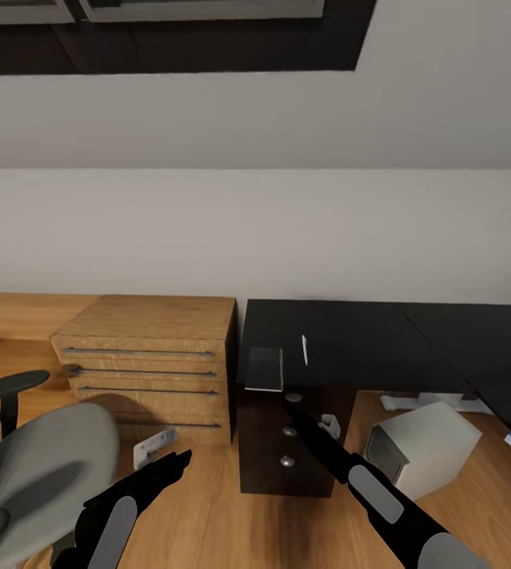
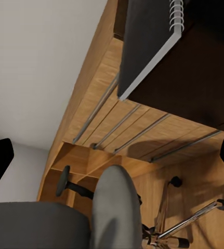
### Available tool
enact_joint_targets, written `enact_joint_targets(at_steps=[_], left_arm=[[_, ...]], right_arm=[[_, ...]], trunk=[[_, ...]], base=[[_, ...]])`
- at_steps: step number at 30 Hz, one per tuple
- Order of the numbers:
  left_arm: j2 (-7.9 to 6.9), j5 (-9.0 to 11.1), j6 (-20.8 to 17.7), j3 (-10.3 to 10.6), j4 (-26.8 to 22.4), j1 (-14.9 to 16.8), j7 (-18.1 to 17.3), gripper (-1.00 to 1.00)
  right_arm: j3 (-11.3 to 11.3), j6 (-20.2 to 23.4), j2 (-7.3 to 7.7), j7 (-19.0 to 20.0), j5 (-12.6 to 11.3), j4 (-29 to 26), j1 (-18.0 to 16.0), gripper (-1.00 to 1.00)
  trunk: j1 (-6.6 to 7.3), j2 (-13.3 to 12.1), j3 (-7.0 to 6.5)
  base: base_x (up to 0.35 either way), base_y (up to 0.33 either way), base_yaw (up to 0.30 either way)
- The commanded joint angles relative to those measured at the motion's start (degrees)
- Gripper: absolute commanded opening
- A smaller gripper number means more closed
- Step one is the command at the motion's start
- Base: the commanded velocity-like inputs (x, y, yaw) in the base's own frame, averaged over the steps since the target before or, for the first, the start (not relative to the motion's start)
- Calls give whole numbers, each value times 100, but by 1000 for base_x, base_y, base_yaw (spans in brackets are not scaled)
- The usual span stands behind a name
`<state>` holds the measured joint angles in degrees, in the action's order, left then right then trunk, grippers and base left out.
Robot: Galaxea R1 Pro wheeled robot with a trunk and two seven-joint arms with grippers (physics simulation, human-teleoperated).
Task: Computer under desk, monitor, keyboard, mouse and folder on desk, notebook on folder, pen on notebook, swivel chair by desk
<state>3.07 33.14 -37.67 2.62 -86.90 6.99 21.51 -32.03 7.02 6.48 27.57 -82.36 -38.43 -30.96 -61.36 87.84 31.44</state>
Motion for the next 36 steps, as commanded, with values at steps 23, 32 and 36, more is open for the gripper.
enact_joint_targets(at_steps=[23,32,36], left_arm=[[1,67,-12,200,135,4,165,100],[1,64,-12,220,138,4,169,100],[1,66,-14,221,138,4,160,100]], right_arm=[[-22,-17,27,21,-52,11,-6,100],[-22,-17,26,21,-52,11,-6,100],[-22,-17,28,21,-52,11,-6,100]], trunk=[[-506,927,419],[-681,1248,563],[-681,1248,563]], base=[[0,0,0],[0,0,0],[0,0,0]])
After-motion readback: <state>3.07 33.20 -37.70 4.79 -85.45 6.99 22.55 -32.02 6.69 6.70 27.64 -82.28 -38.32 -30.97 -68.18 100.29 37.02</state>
